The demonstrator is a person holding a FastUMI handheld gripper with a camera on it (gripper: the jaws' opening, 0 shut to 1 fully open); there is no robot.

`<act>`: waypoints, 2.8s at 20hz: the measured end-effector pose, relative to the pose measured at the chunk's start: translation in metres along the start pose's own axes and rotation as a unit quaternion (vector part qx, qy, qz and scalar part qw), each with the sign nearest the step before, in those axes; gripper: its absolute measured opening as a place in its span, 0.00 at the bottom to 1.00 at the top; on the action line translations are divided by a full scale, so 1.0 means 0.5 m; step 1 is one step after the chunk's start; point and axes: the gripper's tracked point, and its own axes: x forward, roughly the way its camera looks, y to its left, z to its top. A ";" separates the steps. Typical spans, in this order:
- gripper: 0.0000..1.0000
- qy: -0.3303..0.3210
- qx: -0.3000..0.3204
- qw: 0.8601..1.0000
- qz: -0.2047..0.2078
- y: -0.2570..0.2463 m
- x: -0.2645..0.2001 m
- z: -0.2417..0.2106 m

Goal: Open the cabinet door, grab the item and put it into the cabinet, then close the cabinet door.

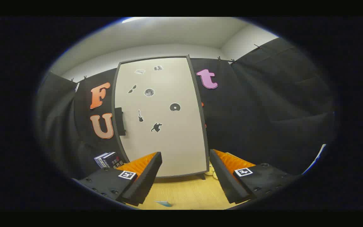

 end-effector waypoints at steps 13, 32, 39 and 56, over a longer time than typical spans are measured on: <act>0.98 0.002 0.001 1.000 0.001 0.004 -0.004 -0.002; 0.97 -0.021 -0.024 0.989 0.143 0.355 0.200 0.155; 0.98 0.010 -0.044 0.987 0.155 0.466 0.343 0.109; 0.92 0.031 -0.063 0.991 0.114 0.506 0.451 0.066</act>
